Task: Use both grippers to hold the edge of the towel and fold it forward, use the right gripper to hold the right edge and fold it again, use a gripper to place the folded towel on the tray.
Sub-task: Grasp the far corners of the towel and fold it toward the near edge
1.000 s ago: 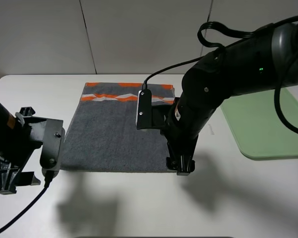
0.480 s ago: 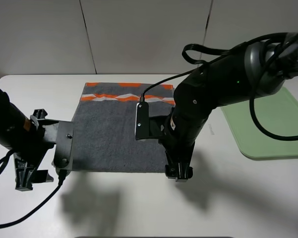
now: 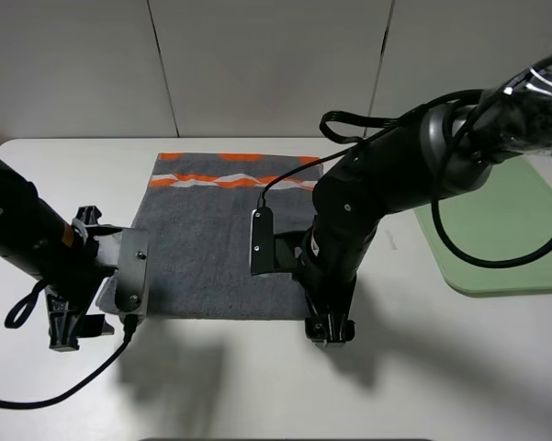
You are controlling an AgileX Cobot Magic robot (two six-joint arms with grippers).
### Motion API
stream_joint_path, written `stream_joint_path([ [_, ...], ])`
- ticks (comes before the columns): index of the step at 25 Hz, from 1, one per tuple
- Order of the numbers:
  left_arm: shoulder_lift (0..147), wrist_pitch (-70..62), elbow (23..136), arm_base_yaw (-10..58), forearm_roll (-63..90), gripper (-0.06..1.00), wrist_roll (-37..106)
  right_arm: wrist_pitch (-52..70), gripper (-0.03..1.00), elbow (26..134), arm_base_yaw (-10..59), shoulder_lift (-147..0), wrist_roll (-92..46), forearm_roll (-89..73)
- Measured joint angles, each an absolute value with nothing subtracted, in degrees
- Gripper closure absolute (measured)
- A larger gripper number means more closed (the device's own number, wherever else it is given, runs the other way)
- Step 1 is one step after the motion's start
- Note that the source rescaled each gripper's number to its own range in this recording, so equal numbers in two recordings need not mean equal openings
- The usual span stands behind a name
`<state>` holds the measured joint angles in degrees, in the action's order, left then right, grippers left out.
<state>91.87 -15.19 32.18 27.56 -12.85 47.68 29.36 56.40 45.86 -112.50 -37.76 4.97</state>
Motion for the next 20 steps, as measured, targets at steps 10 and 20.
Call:
stream_joint_path([
  [10,94.38,-12.6,32.23,27.56,-12.85,0.14,47.68,29.5,-0.03,56.92,45.86,-114.03,-38.14,4.37],
  [20,96.06,-9.13,32.23,27.3,-12.85,0.14,48.8,29.92,-0.03,57.09,45.86,-114.21,-38.89,3.7],
])
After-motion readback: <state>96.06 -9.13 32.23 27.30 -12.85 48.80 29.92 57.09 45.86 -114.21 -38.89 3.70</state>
